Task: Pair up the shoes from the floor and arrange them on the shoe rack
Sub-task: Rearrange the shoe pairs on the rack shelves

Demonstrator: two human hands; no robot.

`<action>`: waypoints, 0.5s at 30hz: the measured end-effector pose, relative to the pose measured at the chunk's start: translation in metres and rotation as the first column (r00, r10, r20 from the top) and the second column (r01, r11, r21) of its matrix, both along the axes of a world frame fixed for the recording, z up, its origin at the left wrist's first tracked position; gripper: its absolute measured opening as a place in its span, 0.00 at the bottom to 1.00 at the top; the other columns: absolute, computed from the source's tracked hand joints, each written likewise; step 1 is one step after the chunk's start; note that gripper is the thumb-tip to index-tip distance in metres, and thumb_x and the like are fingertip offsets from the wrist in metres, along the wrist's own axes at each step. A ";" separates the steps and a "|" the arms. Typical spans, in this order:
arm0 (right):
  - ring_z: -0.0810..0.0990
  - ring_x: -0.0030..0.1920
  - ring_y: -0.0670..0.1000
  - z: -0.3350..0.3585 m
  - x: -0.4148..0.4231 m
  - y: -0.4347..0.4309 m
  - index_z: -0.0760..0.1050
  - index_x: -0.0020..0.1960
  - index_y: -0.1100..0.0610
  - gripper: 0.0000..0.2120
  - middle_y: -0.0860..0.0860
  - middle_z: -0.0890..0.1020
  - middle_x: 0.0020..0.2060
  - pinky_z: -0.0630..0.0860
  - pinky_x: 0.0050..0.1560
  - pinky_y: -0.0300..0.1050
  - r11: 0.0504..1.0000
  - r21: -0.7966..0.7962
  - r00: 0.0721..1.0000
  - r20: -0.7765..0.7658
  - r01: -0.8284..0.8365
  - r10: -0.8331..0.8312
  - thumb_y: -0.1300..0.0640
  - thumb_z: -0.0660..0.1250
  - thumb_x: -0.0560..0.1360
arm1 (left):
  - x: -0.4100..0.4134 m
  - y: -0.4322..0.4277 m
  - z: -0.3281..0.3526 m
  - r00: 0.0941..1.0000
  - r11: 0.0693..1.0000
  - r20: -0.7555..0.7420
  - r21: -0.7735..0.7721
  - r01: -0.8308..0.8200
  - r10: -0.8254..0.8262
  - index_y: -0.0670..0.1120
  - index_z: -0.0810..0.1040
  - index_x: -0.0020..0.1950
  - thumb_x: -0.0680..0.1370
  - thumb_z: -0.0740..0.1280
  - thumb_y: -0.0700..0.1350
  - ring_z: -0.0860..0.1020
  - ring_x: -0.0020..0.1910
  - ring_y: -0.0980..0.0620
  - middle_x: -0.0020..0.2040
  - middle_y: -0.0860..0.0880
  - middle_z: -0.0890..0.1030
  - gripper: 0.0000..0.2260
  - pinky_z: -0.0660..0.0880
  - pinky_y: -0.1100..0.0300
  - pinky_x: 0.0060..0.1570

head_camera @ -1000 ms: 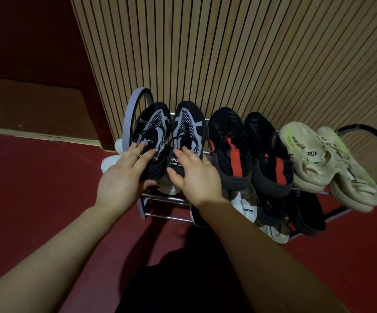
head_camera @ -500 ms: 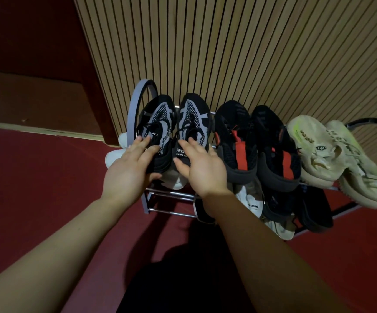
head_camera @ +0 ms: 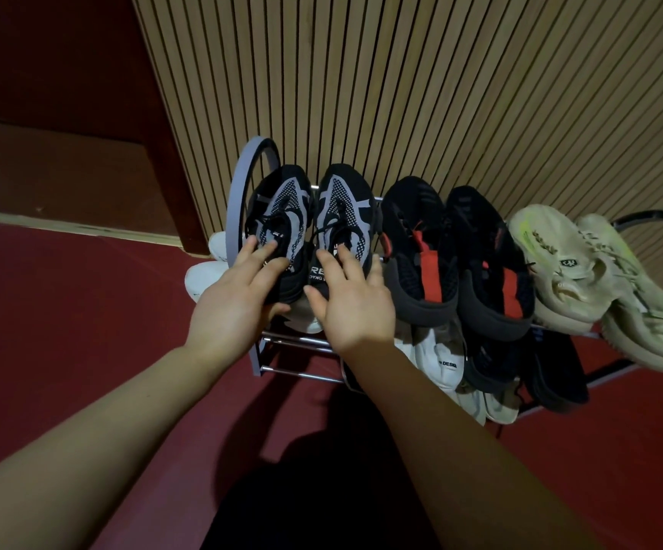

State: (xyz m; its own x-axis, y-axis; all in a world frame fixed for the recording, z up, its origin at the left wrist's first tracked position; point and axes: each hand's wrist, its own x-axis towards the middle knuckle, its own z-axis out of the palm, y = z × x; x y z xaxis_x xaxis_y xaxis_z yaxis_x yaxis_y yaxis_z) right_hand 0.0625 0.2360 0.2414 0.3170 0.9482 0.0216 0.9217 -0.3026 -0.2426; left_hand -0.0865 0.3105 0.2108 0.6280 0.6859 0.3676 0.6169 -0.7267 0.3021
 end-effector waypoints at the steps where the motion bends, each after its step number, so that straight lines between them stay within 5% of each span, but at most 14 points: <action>1: 0.42 0.76 0.62 -0.002 0.000 -0.001 0.52 0.76 0.45 0.27 0.49 0.50 0.77 0.57 0.71 0.57 1.000 0.022 1.000 -0.011 -0.007 0.007 0.41 0.54 0.79 | 0.000 -0.001 0.000 1.000 1.000 -0.002 0.000 -0.007 0.007 0.42 0.72 0.67 0.69 0.74 0.45 0.61 0.73 0.43 0.70 0.42 0.70 0.27 0.75 0.45 0.54; 5: 0.31 0.74 0.58 0.002 0.011 -0.008 0.44 0.77 0.46 0.33 0.54 0.41 0.77 0.31 0.72 0.55 0.988 0.026 0.987 0.067 -0.150 0.148 0.39 0.55 0.78 | -0.003 -0.003 0.001 1.000 1.000 0.017 0.016 -0.010 0.010 0.44 0.71 0.69 0.69 0.74 0.51 0.61 0.73 0.45 0.70 0.44 0.70 0.30 0.71 0.49 0.60; 10: 0.33 0.75 0.60 0.011 0.030 -0.016 0.33 0.76 0.45 0.39 0.55 0.43 0.77 0.26 0.68 0.58 0.989 -0.083 0.959 0.248 -0.119 0.136 0.34 0.53 0.76 | -0.006 -0.006 0.009 0.998 0.997 0.067 -0.074 0.018 -0.013 0.48 0.54 0.77 0.75 0.54 0.63 0.48 0.76 0.53 0.77 0.48 0.53 0.34 0.52 0.56 0.71; 15: 0.35 0.75 0.63 0.021 0.037 -0.006 0.31 0.75 0.45 0.39 0.60 0.45 0.77 0.27 0.68 0.63 0.977 -0.198 0.967 0.226 -0.075 0.120 0.29 0.44 0.74 | 0.015 -0.001 0.013 0.992 0.992 0.069 -0.077 -0.097 0.102 0.42 0.51 0.77 0.77 0.50 0.62 0.48 0.76 0.50 0.77 0.44 0.53 0.35 0.44 0.56 0.73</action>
